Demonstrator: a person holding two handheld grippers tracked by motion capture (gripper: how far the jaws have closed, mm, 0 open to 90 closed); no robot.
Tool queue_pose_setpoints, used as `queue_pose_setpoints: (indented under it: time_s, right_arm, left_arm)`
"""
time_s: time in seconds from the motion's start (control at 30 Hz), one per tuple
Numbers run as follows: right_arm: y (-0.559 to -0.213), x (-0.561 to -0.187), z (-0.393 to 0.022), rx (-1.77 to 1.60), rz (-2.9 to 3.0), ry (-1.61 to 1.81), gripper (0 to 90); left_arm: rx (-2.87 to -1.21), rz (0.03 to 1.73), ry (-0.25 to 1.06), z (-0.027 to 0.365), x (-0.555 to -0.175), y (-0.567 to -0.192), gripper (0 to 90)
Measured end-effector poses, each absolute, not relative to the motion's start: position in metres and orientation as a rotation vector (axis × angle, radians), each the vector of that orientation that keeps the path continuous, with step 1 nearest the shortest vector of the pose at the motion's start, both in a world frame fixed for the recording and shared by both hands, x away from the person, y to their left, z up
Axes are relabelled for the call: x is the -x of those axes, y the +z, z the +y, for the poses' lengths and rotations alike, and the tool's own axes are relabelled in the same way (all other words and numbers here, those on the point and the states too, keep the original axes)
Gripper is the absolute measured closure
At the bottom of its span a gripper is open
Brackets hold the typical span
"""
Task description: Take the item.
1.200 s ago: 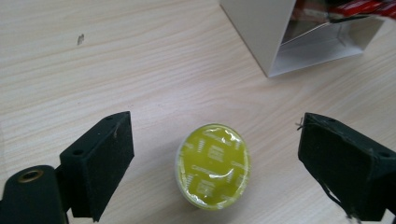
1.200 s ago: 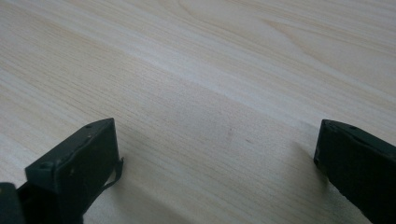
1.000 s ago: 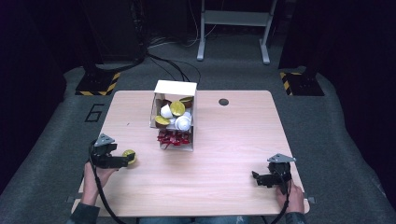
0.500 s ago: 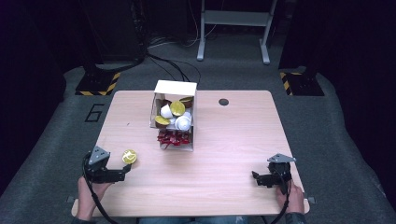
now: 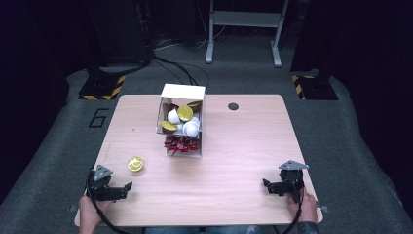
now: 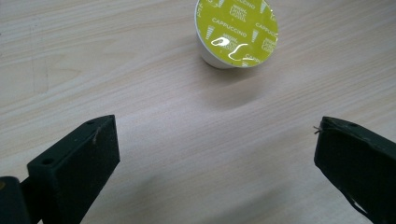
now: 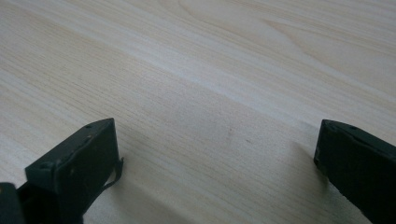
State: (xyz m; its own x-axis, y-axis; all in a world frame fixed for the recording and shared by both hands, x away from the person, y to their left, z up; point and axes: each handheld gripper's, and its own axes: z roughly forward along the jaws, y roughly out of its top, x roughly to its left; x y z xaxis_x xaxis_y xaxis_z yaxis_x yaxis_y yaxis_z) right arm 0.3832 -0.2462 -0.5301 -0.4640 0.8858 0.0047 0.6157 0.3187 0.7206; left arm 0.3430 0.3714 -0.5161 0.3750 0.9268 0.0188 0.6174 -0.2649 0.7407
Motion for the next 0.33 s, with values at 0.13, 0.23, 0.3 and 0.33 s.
queue_pose_setpoints:
  time_s: [0.13,0.23,0.3,0.33]
  right_arm:
    - [-0.530,-0.383,-0.246,-1.335,2.198,0.939,0.0]
    - [-0.530,-0.383,-0.246,-1.337,2.197,0.940,0.0]
    - [-0.530,-0.383,-0.247,-1.331,2.205,0.938,0.0]
    - [-0.530,-0.383,-0.246,-1.333,2.202,0.939,0.0]
  left_arm:
    - [-1.967,1.346,0.605,0.372,-0.349,-0.531,0.0]
    - [-1.979,1.376,0.595,0.368,-0.355,-0.533,0.0]
    - [-1.974,1.383,0.598,0.368,-0.355,-0.533,0.0]
    - [-1.972,1.383,0.599,0.368,-0.355,-0.533,0.0]
